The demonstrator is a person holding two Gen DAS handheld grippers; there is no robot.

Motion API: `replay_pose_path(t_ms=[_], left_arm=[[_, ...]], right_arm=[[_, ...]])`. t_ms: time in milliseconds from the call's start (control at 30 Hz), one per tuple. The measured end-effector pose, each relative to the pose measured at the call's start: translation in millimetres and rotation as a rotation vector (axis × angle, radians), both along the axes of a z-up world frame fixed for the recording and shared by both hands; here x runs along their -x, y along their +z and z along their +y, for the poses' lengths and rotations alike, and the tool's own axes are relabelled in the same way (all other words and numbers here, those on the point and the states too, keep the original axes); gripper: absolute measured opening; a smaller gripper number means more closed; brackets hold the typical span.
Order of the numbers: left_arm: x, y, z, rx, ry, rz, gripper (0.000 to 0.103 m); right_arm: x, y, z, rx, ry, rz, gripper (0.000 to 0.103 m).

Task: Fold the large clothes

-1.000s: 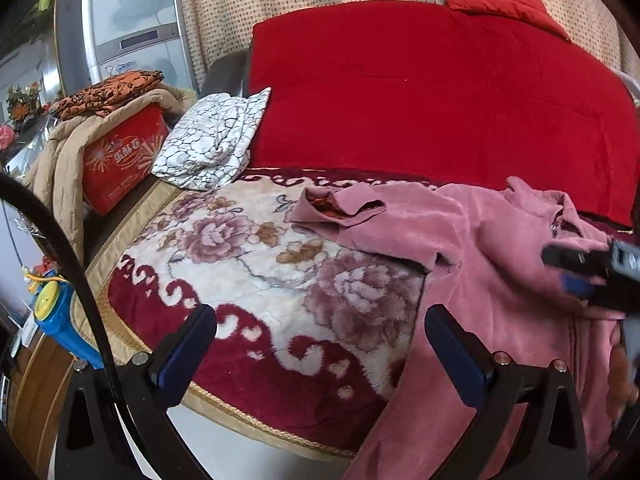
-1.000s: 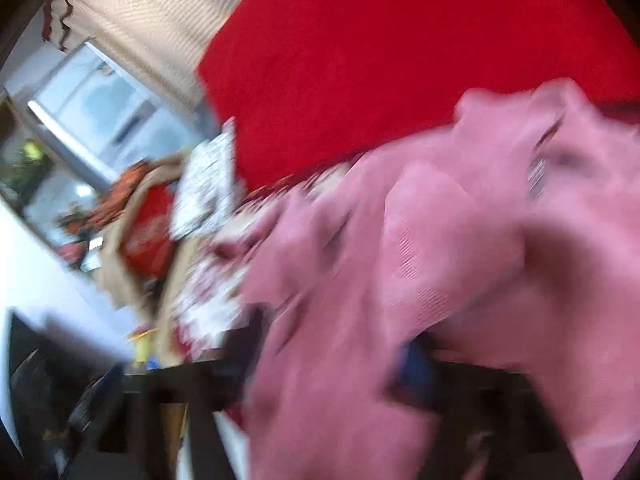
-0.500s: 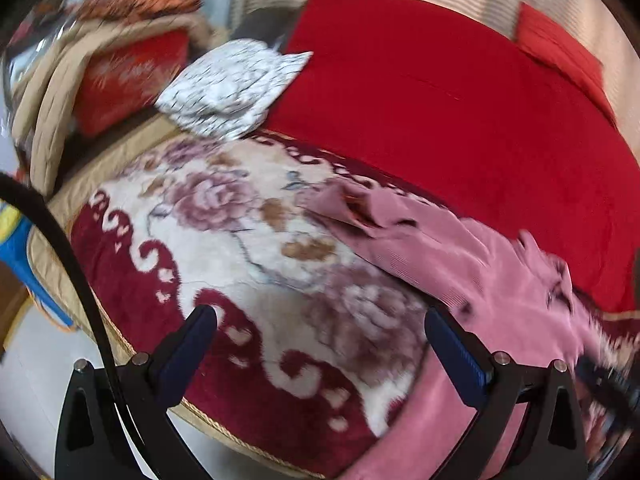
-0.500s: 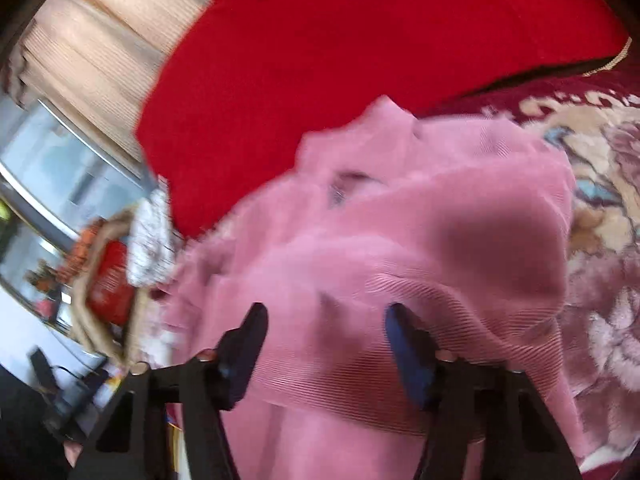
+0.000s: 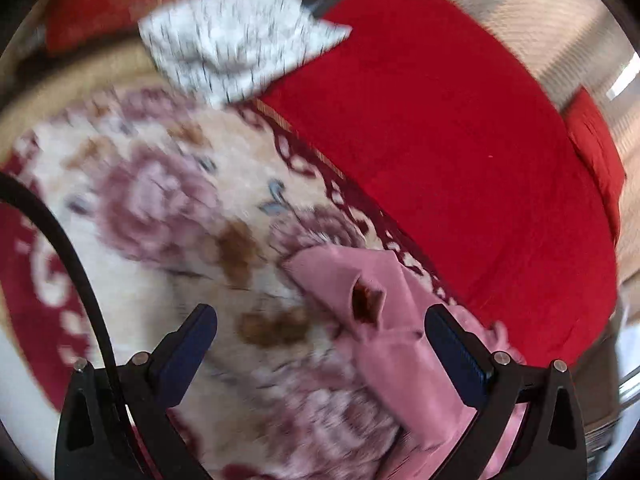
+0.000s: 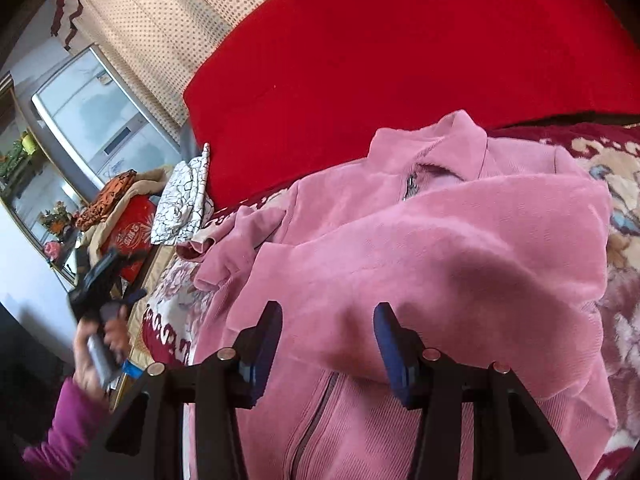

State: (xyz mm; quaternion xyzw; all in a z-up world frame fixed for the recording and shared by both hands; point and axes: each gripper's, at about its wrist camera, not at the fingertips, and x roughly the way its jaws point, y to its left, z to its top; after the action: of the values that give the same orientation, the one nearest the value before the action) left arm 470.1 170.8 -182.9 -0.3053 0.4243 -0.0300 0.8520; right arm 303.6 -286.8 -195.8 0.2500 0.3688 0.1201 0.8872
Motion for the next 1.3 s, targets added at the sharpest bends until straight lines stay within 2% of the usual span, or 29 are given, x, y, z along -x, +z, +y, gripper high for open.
replay_pose_path(t_ms=[100, 200, 233, 267, 300, 333, 367, 433, 467, 600, 667, 733, 933, 1100, 1133, 1200, 1233, 1267, 1300], left_arm=[[-29, -21, 0, 0.093, 0.030, 0.071, 0.103], [-43, -35, -3, 0.179, 0.030, 0.098, 0.102], [-47, -39, -5, 0.216, 0.028, 0.108, 0.095], [-50, -42, -6, 0.244, 0.027, 0.110, 0.076], [-53, -44, -8, 0.276, 0.013, 0.114, 0.063], [-56, -47, -12, 0.286, -0.002, 0.136, 0.040], [-60, -49, -15, 0.282, -0.010, 0.163, 0.022], [-62, -45, -20, 0.238, -0.021, 0.167, 0.009], [-60, -39, -22, 0.216, -0.032, 0.150, 0.008], [-37, 3, -40, 0.185, -0.127, 0.041, 0.006], [-22, 31, -60, 0.139, -0.202, -0.007, 0.006], [-5, 56, -83, 0.129, -0.280, -0.048, 0.006], [44, 116, -168, 0.161, -0.500, -0.100, 0.006], [76, 137, -246, 0.216, -0.673, -0.092, 0.006], [83, 137, -265, 0.240, -0.713, -0.064, 0.009], [94, 131, -293, 0.268, -0.788, 0.029, 0.028], [101, 125, -310, 0.281, -0.853, 0.095, 0.046], [108, 123, -319, 0.279, -0.893, 0.127, 0.060], [113, 123, -325, 0.272, -0.925, 0.145, 0.063]], right_arm=[[3, -5, -5, 0.000, -0.014, 0.011, 0.052], [8, -6, -13, -0.015, -0.029, 0.018, 0.052], [9, -7, -15, -0.015, -0.034, 0.019, 0.052], [10, -7, -16, -0.012, -0.039, 0.020, 0.052], [11, -7, -18, -0.010, -0.043, 0.021, 0.052], [11, -8, -19, -0.014, -0.045, 0.023, 0.052], [11, -8, -20, -0.019, -0.047, 0.025, 0.052], [13, -8, -21, -0.027, -0.055, 0.025, 0.052], [14, -7, -21, -0.029, -0.056, 0.022, 0.052], [21, 0, -21, -0.017, -0.057, -0.005, 0.052], [25, 4, -21, -0.010, -0.057, -0.020, 0.052], [28, 7, -22, -0.009, -0.060, -0.031, 0.052], [42, 16, -30, -0.040, -0.083, -0.067, 0.052], [60, 23, -51, -0.094, -0.115, -0.089, 0.052], [63, 24, -55, -0.108, -0.123, -0.092, 0.052], [72, 27, -69, -0.117, -0.159, -0.104, 0.052], [74, 28, -74, -0.118, -0.171, -0.107, 0.052], [79, 29, -82, -0.123, -0.190, -0.109, 0.052], [82, 29, -88, -0.129, -0.202, -0.107, 0.052]])
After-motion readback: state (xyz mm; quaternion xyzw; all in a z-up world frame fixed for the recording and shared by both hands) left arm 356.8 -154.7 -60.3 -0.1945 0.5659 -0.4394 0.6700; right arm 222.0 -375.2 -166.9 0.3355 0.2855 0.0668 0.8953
